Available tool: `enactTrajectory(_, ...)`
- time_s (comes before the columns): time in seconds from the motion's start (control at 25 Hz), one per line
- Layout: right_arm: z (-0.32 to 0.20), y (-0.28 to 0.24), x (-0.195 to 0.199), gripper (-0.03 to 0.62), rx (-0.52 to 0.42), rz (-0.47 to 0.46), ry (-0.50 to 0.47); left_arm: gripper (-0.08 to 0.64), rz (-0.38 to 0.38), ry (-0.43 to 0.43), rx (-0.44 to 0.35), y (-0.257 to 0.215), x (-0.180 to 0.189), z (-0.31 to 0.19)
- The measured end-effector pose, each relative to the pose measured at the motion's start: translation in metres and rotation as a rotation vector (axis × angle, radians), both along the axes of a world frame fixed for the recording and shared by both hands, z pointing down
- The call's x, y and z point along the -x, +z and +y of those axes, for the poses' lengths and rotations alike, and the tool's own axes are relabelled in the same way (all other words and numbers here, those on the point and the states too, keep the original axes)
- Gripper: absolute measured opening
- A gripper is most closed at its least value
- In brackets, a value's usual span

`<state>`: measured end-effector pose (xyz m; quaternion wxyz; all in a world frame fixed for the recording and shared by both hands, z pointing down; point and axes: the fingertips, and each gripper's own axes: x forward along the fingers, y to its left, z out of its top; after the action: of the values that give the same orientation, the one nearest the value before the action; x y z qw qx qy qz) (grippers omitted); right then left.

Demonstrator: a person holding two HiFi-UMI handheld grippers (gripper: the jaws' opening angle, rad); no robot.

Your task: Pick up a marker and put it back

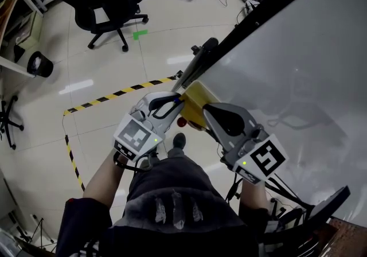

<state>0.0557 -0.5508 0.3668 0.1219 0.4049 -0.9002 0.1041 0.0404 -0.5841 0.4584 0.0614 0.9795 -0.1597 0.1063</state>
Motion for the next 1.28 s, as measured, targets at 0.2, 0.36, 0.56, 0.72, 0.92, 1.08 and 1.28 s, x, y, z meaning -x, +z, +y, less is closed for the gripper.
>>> enactTrajectory(0.2, -0.002, 0.001, 0.002, 0.000, 0.006, -0.002, -0.005, 0.102, 0.019, -0.006, 0.009, -0.002, 0.003, -0.002)
enactTrajectory(0.36, -0.003, 0.001, 0.004, 0.000, 0.005, -0.004, -0.010, 0.107, 0.031, -0.017, -0.001, -0.008, 0.006, -0.004)
enactTrajectory(0.56, -0.005, -0.001, 0.008, 0.001, -0.009, -0.007, -0.012, 0.107, 0.075, -0.037, -0.022, -0.028, 0.014, -0.010)
enactTrajectory(0.72, -0.006, -0.007, 0.011, 0.000, -0.022, -0.010, -0.007, 0.107, 0.144, -0.062, -0.040, -0.057, 0.020, -0.014)
enactTrajectory(0.92, -0.006, -0.011, 0.015, 0.000, -0.041, -0.012, -0.004, 0.106, 0.216, -0.054, -0.082, -0.092, 0.028, -0.013)
enactTrajectory(1.08, -0.006, -0.016, 0.021, 0.000, -0.058, -0.007, -0.006, 0.095, 0.257, -0.057, -0.126, -0.122, 0.035, -0.010)
enactTrajectory(1.28, -0.004, -0.041, 0.033, 0.000, -0.131, 0.002, -0.020, 0.006, 0.270, -0.083, -0.187, -0.160, 0.049, -0.006)
